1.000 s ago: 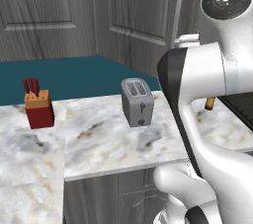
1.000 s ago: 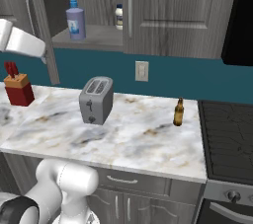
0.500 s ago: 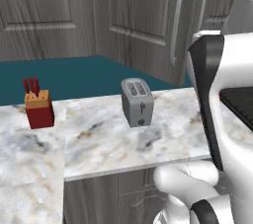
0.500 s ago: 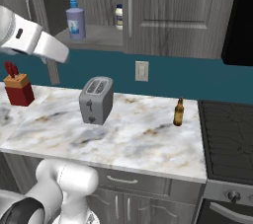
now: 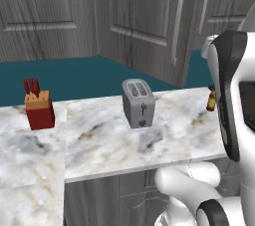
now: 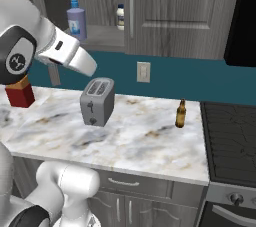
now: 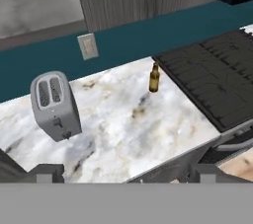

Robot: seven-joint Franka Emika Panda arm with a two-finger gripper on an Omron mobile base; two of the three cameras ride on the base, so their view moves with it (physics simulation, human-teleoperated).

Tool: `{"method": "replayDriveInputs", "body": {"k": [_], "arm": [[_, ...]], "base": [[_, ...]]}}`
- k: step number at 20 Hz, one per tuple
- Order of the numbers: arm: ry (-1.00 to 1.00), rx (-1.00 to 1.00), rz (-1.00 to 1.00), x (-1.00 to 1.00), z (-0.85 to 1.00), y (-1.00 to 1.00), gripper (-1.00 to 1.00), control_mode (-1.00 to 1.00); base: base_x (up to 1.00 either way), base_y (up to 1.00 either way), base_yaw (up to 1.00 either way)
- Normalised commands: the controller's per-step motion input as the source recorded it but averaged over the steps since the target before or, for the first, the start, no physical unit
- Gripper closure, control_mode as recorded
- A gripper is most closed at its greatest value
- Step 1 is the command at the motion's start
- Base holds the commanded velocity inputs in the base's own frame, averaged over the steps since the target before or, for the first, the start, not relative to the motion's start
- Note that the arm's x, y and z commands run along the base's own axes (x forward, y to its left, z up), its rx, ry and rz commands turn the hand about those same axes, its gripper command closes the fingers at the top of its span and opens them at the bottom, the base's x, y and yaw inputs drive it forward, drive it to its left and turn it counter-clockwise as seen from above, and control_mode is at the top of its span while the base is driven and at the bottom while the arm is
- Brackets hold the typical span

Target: Pick the soap dispenser and soap dispenser from the cabinet and place them on the counter.

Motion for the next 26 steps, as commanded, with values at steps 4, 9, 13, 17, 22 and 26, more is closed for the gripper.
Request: {"method": "replayDriveInputs", "body": {"k": [4,9,13,17,22,26], "arm": [[0.12,0.14,0.02,0.29,-0.23,-0.15,-1.0,-1.0],[0.13,0.21,0.05,0.22,-0.11,-0.09,-1.0,-1.0],[0.07,0.24,0.05,0.19,-0.13,-0.09,-1.0,-1.0],[0.01,0.24,0.04,0.02,-0.13,-0.03,-1.0,-1.0],[0.06,0.25,0.0,0.07,-0.1,-0.07,-1.0,-1.0],[0.09,0.18,-0.01,0.0,-0.06,-0.01,-1.0,-1.0]], "base": [[0.0,0.0,0.0],[0.0,0.0,0.0],[0.0,0.0,0.0],[0.0,0.0,0.0],[0.0,0.0,0.0],[0.0,0.0,0.0]]}}
